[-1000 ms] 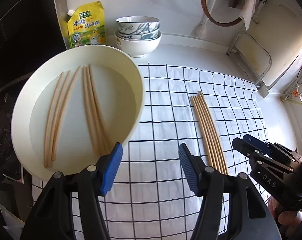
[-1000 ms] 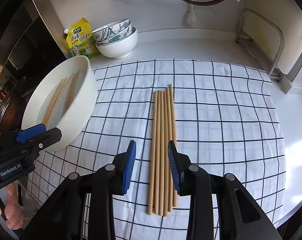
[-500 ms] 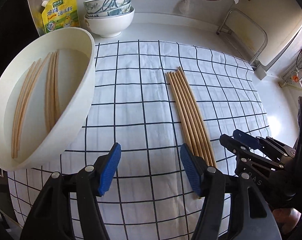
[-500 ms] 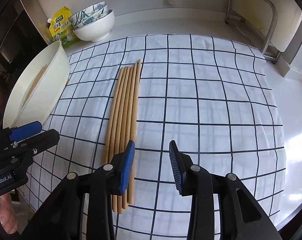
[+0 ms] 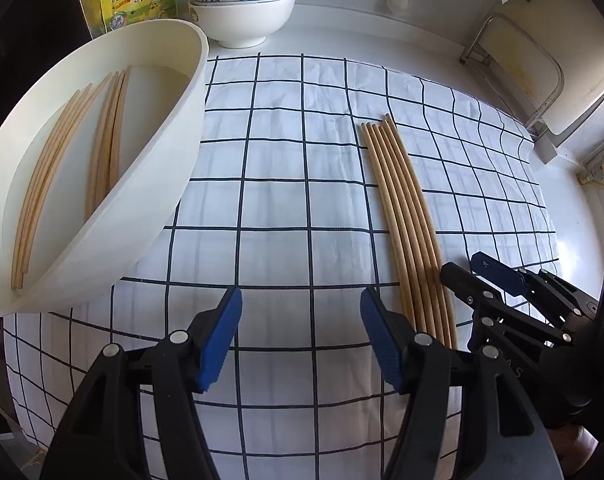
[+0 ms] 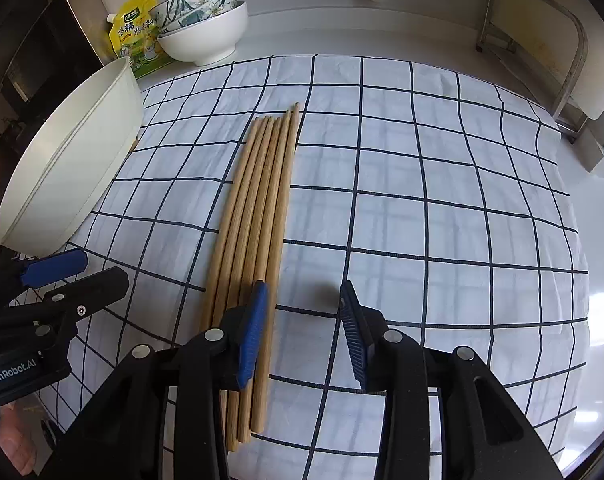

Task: Organize utensils
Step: 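Move both open tools back to the chopstick row on the cloth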

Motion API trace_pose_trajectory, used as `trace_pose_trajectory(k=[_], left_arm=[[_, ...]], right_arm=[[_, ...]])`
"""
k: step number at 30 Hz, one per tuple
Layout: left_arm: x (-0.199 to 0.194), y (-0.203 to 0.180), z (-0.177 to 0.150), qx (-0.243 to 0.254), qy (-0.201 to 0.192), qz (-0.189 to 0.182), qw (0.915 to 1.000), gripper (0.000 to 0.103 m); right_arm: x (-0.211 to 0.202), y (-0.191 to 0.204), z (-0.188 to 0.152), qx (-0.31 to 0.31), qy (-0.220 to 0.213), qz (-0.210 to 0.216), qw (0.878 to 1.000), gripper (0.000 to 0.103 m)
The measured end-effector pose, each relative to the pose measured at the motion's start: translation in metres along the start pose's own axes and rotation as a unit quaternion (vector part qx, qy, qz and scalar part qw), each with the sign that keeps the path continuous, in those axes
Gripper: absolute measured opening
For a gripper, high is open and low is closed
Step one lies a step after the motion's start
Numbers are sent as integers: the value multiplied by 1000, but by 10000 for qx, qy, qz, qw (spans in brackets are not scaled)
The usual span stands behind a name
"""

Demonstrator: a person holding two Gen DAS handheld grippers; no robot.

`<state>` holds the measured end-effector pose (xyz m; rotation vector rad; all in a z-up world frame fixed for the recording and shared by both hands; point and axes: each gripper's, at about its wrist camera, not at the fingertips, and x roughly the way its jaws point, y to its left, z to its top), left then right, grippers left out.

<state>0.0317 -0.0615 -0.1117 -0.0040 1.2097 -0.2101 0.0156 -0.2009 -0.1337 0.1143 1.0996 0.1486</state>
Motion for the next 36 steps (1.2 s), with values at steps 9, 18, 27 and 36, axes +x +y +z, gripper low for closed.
trace_pose_trajectory(k=[9,18,27,36], left_arm=[[4,-9,-1,-14,8,-130,9999,61],[17,-29,-4,107,45,-333,9994,62],[28,-40,-5,209,111,-190,9995,62],[34,-51,-1,311,118,267,9991,65]], right_arm=[[-2,-4,-3,-79,30,-13,10000,37],[-8,-28,-7,107,2,-157,9998,37],[-15,-53,-8,278,-58,-245,9993,37],[-14,-46,-4,187,-96,-133,9997,37]])
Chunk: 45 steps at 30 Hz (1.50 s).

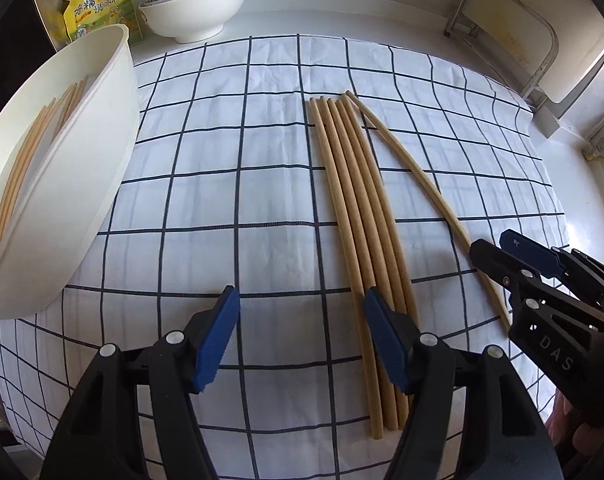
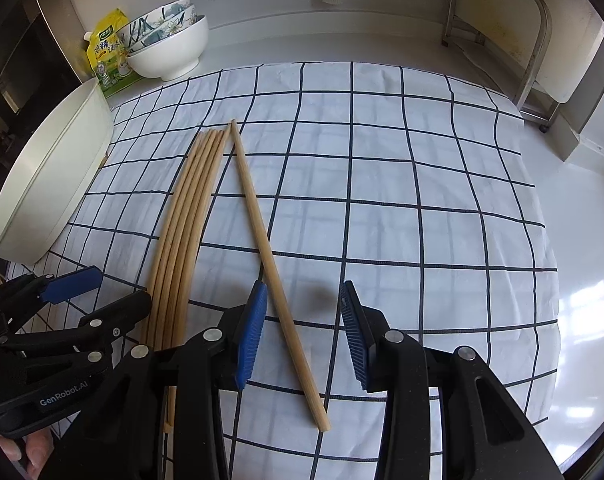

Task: Organize utensils
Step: 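Move both open tools back to the chopstick row on the cloth, then close the left tool on a chopstick while the right tool grasps another, then carry both held chopsticks over the white basin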

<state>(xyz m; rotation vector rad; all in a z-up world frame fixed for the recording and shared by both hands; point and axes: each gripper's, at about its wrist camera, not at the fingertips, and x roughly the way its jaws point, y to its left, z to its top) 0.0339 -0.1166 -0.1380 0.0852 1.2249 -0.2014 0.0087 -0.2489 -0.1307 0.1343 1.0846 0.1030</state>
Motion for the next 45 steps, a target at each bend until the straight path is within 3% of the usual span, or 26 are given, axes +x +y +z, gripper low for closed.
trace_pose_trajectory(k=[3,14,21,24,26,28,37,45], left_arm=[[4,-1,3,5,70,199,9998,63],[2,20,5,-175,48,281,9994,61],[6,10,16,-88,-43,278,9996,60],[6,2,18,58,-120,212,9997,42],[4,-2,19,128,-121,150,9997,18],[4,-2,19,116,-85,29,9999,8],[-11,18,20,1,-69,-374,9993,7],[-65,53,41,-32,-617,-533,9967,7]], right_arm=[[2,1,2,-31,11,13,10000,37],[14,5,12,-191,11,-10,9998,37],[22,20,18,-670,-117,-322,9972,37],[23,26,19,-800,-146,-230,9964,27],[23,29,20,-889,-143,-177,9958,11],[23,29,21,-847,-118,-129,9963,7],[2,21,25,-270,-114,299,9991,6],[-39,49,50,-64,-469,513,9976,6]])
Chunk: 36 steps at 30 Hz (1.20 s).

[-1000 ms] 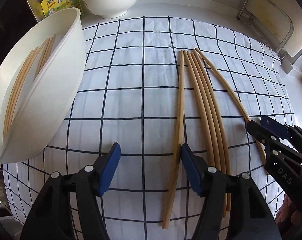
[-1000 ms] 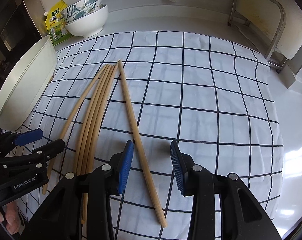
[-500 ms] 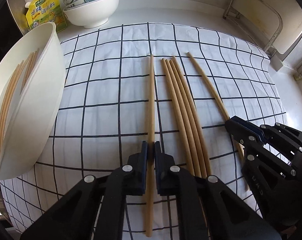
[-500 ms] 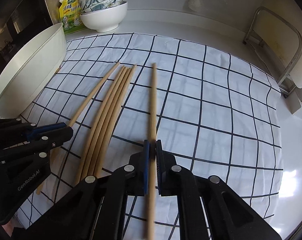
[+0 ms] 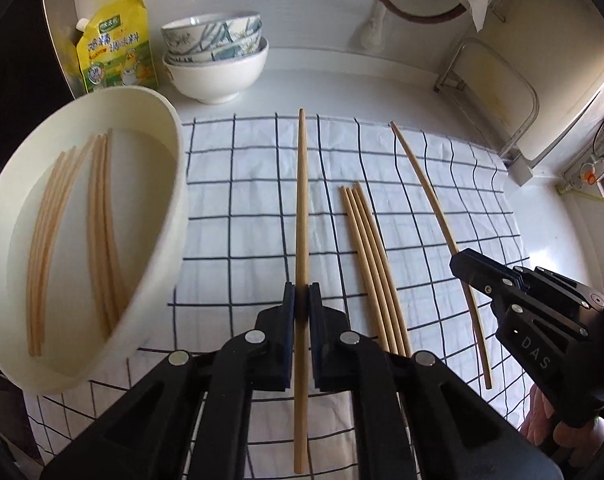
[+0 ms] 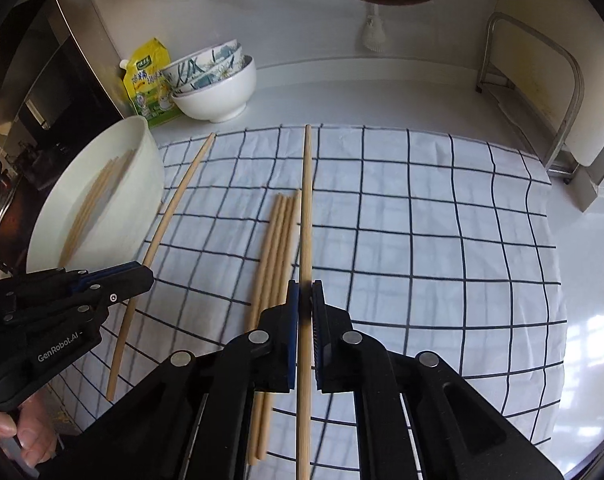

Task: Organize utensils
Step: 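Carry both held chopsticks over the white basin, then open both tools to release the chopsticks into the basin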

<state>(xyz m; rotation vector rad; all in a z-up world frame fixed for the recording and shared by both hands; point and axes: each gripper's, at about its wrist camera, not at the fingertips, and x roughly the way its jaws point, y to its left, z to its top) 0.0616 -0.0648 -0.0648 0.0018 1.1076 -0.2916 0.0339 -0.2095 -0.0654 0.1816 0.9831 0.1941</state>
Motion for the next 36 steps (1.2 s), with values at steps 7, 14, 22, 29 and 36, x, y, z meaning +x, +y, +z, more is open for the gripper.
trace_pose_trajectory(k=[7,14,22,29,36], left_arm=[[-37,64,25,-257,-278,165,9991,8],[-49,148,29,-611,-383,594,9956,8],[-35,215,26,-938,-192,838,9919,8],[-22,233,23,-986,7,750,9923,11],[-28,240,19,-1021,-119,796,9915,53]], right_arm=[[-4,68,42,-129,-294,334,9989,6],[28,150,74,-455,-136,753,9960,6],[84,217,83,-617,415,881,9933,6],[99,233,81,-635,571,698,9939,8],[90,227,75,-576,405,543,9960,18]])
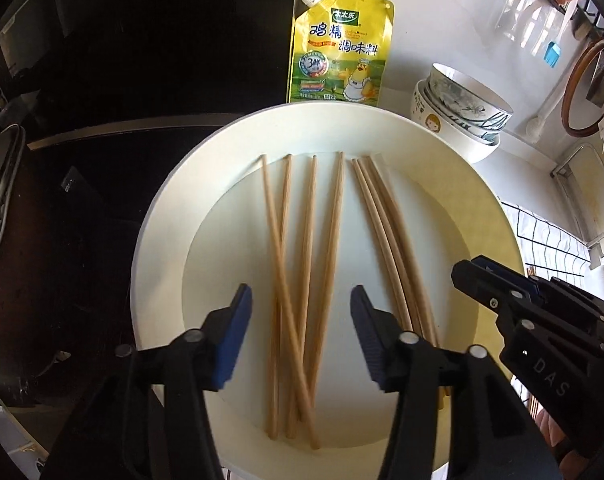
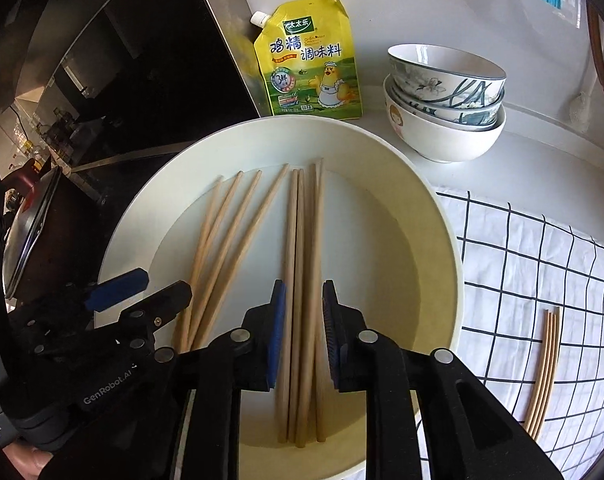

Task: Organize utensils
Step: 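Open both tools to release the chopsticks into the basin, then move both open tools back toward the remaining chopsticks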

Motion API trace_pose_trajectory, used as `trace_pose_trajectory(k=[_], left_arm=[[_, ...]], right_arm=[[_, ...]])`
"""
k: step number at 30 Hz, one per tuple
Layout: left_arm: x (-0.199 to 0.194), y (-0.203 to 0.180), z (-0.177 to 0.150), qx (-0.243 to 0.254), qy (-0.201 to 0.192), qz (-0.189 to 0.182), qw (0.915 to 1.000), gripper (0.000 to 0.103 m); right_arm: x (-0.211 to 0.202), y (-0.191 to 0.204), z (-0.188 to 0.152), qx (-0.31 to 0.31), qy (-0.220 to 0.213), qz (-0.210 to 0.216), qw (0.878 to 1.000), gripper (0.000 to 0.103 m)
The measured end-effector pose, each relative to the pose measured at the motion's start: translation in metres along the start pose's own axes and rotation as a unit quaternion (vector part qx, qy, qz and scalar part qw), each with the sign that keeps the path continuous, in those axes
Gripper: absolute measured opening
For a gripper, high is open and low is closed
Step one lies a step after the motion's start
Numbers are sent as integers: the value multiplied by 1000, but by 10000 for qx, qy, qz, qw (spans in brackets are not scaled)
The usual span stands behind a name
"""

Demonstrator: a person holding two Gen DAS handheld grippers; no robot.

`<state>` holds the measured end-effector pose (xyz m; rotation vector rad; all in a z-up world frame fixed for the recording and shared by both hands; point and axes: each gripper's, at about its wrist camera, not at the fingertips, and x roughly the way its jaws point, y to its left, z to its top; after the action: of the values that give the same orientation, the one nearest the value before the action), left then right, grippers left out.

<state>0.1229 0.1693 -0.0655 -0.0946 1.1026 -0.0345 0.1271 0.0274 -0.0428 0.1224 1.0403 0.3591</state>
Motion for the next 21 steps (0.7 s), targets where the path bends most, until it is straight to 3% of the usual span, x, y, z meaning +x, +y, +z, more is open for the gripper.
trace_pose_trajectory(k=[21], left_arm=[[-33,-21,-21,130,-95,-85,9998,54]], right_arm=[[-36,-10,-31,111,-92,-37,9999,22]])
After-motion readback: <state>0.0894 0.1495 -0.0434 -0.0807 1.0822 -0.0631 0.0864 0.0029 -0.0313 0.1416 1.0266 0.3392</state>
